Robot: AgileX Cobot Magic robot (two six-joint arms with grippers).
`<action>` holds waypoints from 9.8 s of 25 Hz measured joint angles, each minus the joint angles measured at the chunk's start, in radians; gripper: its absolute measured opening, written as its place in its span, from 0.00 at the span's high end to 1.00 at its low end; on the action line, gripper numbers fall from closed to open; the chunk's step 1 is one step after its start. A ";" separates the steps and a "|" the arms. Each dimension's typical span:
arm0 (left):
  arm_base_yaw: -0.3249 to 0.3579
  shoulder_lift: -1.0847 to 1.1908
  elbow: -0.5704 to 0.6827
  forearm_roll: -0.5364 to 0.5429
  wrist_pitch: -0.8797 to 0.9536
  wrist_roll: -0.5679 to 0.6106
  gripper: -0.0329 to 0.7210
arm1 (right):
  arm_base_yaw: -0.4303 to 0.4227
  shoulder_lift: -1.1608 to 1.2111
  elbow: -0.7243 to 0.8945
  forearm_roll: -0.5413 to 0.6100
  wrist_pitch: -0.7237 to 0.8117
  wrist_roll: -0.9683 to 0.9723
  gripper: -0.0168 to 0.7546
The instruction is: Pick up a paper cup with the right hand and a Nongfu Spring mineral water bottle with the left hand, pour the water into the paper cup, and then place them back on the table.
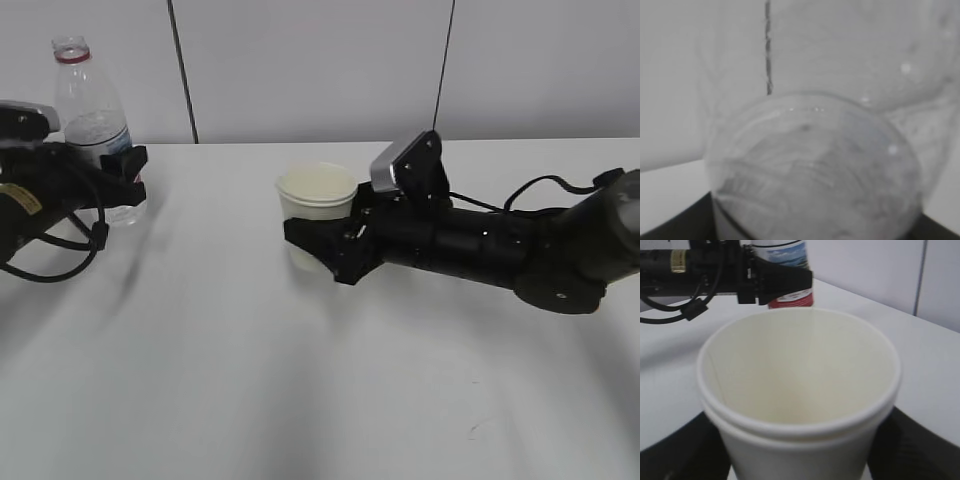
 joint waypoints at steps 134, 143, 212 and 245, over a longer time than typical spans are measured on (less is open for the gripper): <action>-0.033 0.007 -0.231 0.353 0.043 0.987 0.44 | 0.146 0.189 -0.205 0.262 -0.024 -0.322 0.30; -0.033 0.007 -0.231 0.353 0.044 1.031 0.44 | 0.146 0.189 -0.205 0.262 -0.011 -0.322 0.30; -0.047 0.007 -0.231 0.312 0.045 1.247 0.44 | 0.146 0.189 -0.205 0.238 0.050 -0.322 0.30; -0.047 0.007 -0.231 0.311 0.045 1.303 0.44 | 0.146 0.190 -0.205 0.238 0.054 -0.322 0.30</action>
